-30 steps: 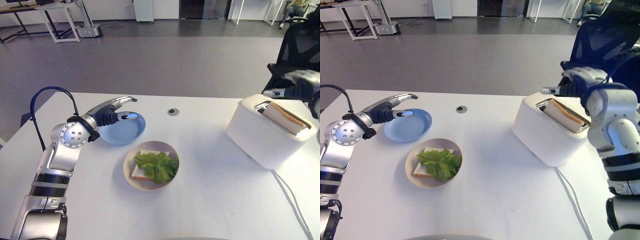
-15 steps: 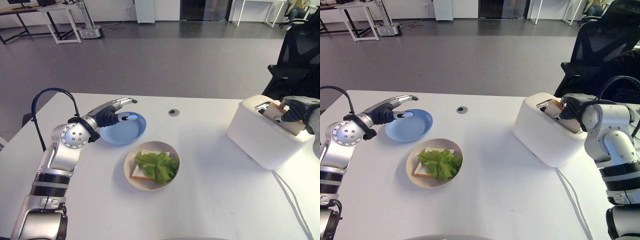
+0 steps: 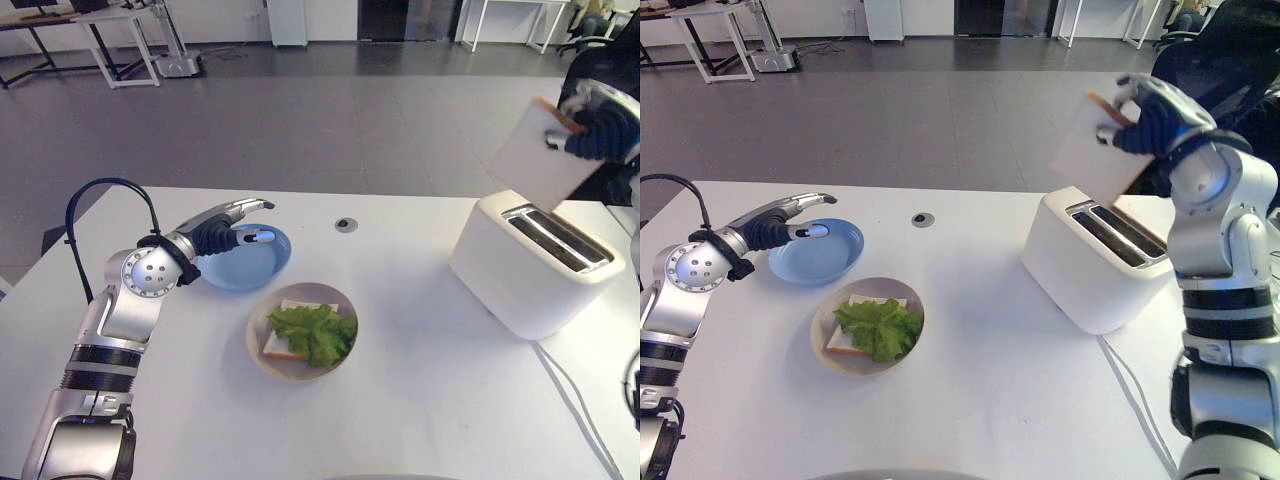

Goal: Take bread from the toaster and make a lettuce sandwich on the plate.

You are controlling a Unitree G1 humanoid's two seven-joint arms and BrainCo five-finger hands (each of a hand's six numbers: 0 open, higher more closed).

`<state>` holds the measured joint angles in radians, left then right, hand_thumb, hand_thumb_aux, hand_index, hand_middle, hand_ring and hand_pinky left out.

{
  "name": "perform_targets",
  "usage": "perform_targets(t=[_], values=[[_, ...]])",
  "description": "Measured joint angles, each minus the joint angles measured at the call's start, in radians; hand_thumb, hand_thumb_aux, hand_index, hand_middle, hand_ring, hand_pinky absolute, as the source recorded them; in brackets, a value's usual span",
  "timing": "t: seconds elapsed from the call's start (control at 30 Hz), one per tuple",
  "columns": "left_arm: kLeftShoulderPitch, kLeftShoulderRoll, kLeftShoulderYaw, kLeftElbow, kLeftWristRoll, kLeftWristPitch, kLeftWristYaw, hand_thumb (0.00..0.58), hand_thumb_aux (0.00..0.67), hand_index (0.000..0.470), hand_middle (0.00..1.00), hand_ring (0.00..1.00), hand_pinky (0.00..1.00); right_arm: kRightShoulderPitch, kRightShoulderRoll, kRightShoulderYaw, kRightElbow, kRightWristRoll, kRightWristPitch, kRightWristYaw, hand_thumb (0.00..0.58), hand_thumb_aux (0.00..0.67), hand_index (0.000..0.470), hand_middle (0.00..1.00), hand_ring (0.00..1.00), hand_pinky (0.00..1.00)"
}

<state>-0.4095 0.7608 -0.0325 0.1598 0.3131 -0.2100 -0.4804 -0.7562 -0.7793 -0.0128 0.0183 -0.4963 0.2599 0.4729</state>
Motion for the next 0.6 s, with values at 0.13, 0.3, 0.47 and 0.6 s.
perform_targets(t=[0.13,0.3,0.47,0.6], values=[[-0.003,0.002,0.003,0.005,0.0,-0.003,0.011,0.0,0.0,0.0,0.0,0.0,0.0,-0.038,0.13,0.053,-0.025,0.158,0.044,0.117,0.58,0.67,0.47,0.0,0.0,0.0],[-0.003,0.007,0.037,0.004,-0.001,-0.009,0.037,0.0,0.0,0.0,0.0,0.0,0.0,-0.05,0.323,0.25,0.007,0.265,0.102,0.277,0.58,0.67,0.47,0.0,0.0,0.0],[-0.007,0.01,0.079,-0.004,-0.003,-0.01,0.071,0.0,0.0,0.0,0.0,0.0,0.0,-0.043,0.518,0.426,0.15,0.281,0.127,0.32,0.58,0.67,0.47,0.0,0.0,0.0],[-0.008,0.01,0.085,-0.014,-0.006,-0.009,0.075,0.0,0.0,0.0,0.0,0.0,0.0,-0.045,0.638,0.488,0.256,0.286,0.131,0.316,0.58,0.67,0.47,0.0,0.0,0.0]])
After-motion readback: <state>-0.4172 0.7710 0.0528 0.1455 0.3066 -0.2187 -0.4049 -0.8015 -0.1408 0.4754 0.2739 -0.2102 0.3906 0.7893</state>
